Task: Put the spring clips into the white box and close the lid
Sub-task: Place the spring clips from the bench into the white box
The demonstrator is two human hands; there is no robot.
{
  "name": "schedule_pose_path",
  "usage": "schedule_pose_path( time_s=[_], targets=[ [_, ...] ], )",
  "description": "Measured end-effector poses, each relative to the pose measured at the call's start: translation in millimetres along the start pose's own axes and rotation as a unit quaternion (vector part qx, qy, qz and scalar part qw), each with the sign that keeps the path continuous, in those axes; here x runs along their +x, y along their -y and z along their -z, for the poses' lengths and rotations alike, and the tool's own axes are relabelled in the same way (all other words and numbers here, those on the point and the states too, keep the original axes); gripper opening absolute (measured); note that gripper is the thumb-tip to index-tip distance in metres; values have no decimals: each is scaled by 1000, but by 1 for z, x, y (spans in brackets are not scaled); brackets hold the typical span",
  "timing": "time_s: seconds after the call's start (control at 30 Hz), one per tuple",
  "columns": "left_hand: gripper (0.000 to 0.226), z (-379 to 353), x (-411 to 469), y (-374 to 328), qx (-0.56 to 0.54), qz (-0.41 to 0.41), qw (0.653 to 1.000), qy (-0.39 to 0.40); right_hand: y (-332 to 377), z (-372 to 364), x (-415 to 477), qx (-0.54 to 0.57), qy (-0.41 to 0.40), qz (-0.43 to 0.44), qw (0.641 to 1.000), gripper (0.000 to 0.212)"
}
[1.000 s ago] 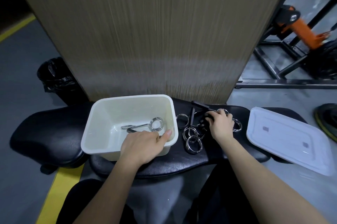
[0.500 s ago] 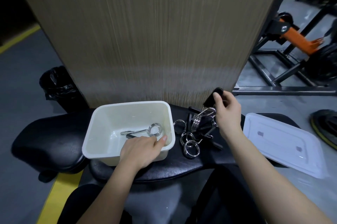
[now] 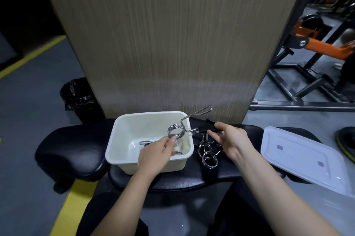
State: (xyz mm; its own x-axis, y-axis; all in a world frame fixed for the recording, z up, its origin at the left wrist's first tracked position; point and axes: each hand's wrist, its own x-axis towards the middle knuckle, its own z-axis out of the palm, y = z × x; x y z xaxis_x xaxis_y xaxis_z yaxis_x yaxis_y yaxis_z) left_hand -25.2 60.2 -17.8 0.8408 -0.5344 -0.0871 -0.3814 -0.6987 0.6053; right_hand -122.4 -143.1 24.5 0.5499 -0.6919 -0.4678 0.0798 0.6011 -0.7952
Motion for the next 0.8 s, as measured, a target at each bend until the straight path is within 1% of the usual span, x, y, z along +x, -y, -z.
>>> schedule_pose_path(
  time_s=[0.03,0.1,0.13,0.17,0.23,0.33,0.37,0.4,0.43,0.5,0.57,0.63,0.7,0.73,0.77,0.8],
  targets=[
    [50,1,1,-1,-75,28,997,10,-1,0,-2,22,2,-9,1000,8],
    [52,7,3,-5,-240,74,967,38,-5,-3,-6,70,11,-36,997,10],
    [54,10,4,-6,-278,80,956,44,-9,-5,-7,85,20,-51,995,18],
    [55,13,5,-8,-292,77,952,45,-14,-9,-9,95,30,-71,993,22],
    [57,19,4,-14,-317,79,944,50,-26,-20,-19,91,66,-101,989,16],
    [59,27,0,-30,-390,103,913,62,-44,-36,-34,67,112,-141,981,7],
    [58,29,-1,-33,-399,113,908,52,-48,-40,-37,68,122,-155,978,10],
    [56,29,-2,-34,-408,123,904,38,-52,-41,-37,71,134,-167,974,20],
    [52,29,-2,-34,-416,136,899,29,-54,-43,-39,72,153,-178,969,24],
    [41,29,-3,-32,-433,162,886,32,-57,-47,-46,70,187,-192,961,15],
    [26,28,-1,-32,-445,189,874,35,-63,-50,-48,63,198,-179,962,20],
    [17,28,0,-34,-452,224,863,10,-69,-52,-47,25,200,-163,966,24],
    [22,29,5,-27,-461,238,854,-25,-70,-49,-48,-59,210,-138,966,23],
    [25,30,9,-20,-463,232,855,-37,-70,-47,-46,-116,199,-107,967,23],
    [27,33,13,-10,-453,224,862,-51,-69,-44,-44,-172,177,-57,967,23],
    [28,37,17,1,-432,211,874,-70,-68,-40,-39,-233,138,16,963,23]
  ],
)
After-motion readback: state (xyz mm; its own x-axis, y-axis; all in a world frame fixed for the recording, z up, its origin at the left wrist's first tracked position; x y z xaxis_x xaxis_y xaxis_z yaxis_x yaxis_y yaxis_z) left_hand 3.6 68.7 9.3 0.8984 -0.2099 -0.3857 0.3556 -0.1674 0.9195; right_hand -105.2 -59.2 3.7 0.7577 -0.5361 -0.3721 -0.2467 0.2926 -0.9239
